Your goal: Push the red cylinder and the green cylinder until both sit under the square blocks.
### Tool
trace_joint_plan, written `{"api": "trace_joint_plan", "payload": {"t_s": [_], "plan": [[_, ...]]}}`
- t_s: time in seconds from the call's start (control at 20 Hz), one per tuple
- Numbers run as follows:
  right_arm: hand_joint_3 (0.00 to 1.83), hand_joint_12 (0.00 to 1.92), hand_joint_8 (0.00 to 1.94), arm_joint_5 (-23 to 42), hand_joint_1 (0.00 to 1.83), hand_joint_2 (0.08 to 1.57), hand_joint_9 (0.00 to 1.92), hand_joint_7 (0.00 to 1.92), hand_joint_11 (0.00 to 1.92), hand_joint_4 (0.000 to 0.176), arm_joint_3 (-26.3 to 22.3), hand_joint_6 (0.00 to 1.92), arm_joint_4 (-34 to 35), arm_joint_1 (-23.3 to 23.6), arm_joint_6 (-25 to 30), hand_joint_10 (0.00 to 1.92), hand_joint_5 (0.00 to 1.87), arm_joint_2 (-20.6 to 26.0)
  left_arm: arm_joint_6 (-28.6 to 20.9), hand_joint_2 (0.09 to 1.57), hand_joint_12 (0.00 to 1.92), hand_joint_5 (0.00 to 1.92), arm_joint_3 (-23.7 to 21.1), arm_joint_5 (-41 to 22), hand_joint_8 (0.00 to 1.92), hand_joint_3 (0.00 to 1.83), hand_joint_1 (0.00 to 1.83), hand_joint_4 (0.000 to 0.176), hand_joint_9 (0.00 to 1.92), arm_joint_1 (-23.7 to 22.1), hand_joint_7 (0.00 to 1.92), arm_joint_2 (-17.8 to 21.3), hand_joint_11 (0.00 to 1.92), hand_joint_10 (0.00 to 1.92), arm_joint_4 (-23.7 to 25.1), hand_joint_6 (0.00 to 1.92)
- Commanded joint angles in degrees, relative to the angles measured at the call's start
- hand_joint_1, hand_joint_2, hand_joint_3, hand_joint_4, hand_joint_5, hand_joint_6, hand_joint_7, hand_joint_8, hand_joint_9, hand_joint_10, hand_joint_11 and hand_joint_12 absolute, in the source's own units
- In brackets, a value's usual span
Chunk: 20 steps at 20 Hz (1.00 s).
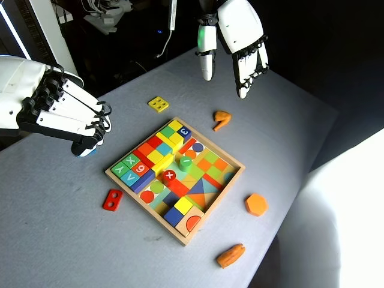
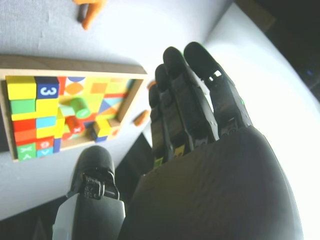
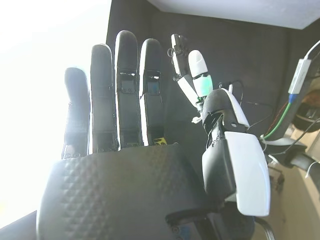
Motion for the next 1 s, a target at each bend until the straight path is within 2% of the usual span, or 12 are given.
{"api": "trace_joint_plan", "payload": {"t_s": [0.0,0.1,0.2,0.25,0.3,0.45,0.5,0.55,0.6,0.65,0.75,0.95], "plan": [[0.05,0.91,0.02,6.93,0.01,1.24,0.10,0.27,0.00,0.000,-0.31,0.22,-0.02,0.99,0.67,0.30,0.18,0.54,0.27,1.28,0.87,0.23,0.09,-2.39,0.00,0.01,0.13,0.042,0.24,-0.49,0.22,0.58,0.00,0.01,2.91,0.00],[0.02,0.79,0.00,6.96,0.00,1.25,0.08,0.24,0.00,0.000,-0.67,0.18,1.77,0.88,1.30,0.25,0.18,0.85,0.27,1.28,0.85,0.22,0.05,-2.39,0.00,0.00,0.12,0.043,0.24,-0.49,0.21,0.58,0.00,0.00,2.91,0.00],[0.01,0.67,0.00,0.56,0.01,1.25,0.09,0.21,0.00,0.000,-0.41,0.13,8.73,0.73,2.35,0.17,0.18,0.85,0.27,1.28,0.79,0.20,-0.01,-2.39,0.00,0.00,0.11,0.038,0.21,-0.46,0.19,0.58,0.00,0.00,2.80,0.00],[0.00,0.67,0.00,1.61,0.02,1.24,0.10,0.21,0.00,0.000,-0.38,0.12,9.04,0.00,1.38,0.17,0.17,0.73,0.27,1.29,0.73,0.17,-0.08,-2.38,0.00,0.00,0.07,0.043,0.15,-0.39,0.14,0.58,0.00,0.00,2.59,0.00],[0.00,0.51,0.01,3.16,0.00,1.23,0.09,0.18,0.00,0.000,-0.32,0.09,9.04,-0.31,0.43,0.14,0.13,0.68,0.27,1.28,0.64,0.12,-0.11,-2.38,0.00,0.00,0.01,0.058,0.10,-0.30,0.09,0.59,0.00,0.00,2.43,0.00],[0.00,0.16,0.00,4.26,0.00,1.20,0.05,0.09,0.00,0.000,0.27,0.05,8.98,-0.28,-2.40,0.08,0.11,-0.45,0.27,1.27,0.55,0.10,-0.13,-2.29,0.01,0.00,0.09,0.057,0.07,-0.19,0.07,0.60,0.00,0.00,2.36,0.01],[0.00,0.08,0.00,4.40,0.00,1.20,0.06,0.10,0.00,0.005,1.11,0.05,8.44,-0.61,-2.44,0.08,0.14,-1.66,0.27,1.27,0.54,0.11,-0.11,-2.29,0.00,0.00,0.09,0.055,0.06,-0.18,0.07,0.60,0.00,0.00,2.36,0.01],[0.00,0.02,0.01,4.79,0.00,1.19,0.07,0.13,0.00,0.015,2.00,0.11,8.28,-1.35,-2.84,0.07,0.31,-2.93,0.27,1.28,0.52,0.10,-0.10,-2.27,0.00,0.00,0.04,0.054,0.06,-0.17,0.06,0.60,0.00,0.00,2.36,0.00],[0.00,0.01,0.01,5.09,0.00,1.18,0.07,0.19,0.00,0.013,2.94,0.16,8.28,-2.50,-3.44,0.06,0.51,-4.32,0.27,1.28,0.52,0.10,-0.11,-2.26,0.00,0.00,0.01,0.058,0.06,-0.14,0.06,0.60,0.00,0.00,2.36,0.00],[0.00,0.00,0.00,6.44,0.00,1.18,0.06,0.19,0.00,0.014,4.34,0.19,8.28,-4.30,-4.68,0.05,0.58,-6.41,0.27,1.28,0.51,0.10,-0.15,-2.26,0.00,0.00,0.01,0.062,0.06,-0.14,0.06,0.60,0.00,0.00,2.36,0.00],[0.00,0.00,0.00,8.87,0.00,1.18,0.03,0.18,0.00,0.000,6.21,0.20,8.28,-6.23,-9.14,0.03,0.63,-9.54,0.27,1.28,0.51,0.11,-0.16,-2.27,0.00,0.00,0.08,0.058,0.08,-0.17,0.07,0.60,0.00,0.01,2.36,0.00],[0.00,0.00,0.01,7.81,0.00,1.19,0.04,0.20,0.00,0.000,8.91,0.20,15.51,-5.83,-17.07,0.04,0.64,-13.69,0.27,1.29,0.53,0.12,-0.17,-2.28,0.00,0.00,0.03,0.051,0.07,-0.18,0.07,0.60,0.00,0.00,2.36,0.00]]}}
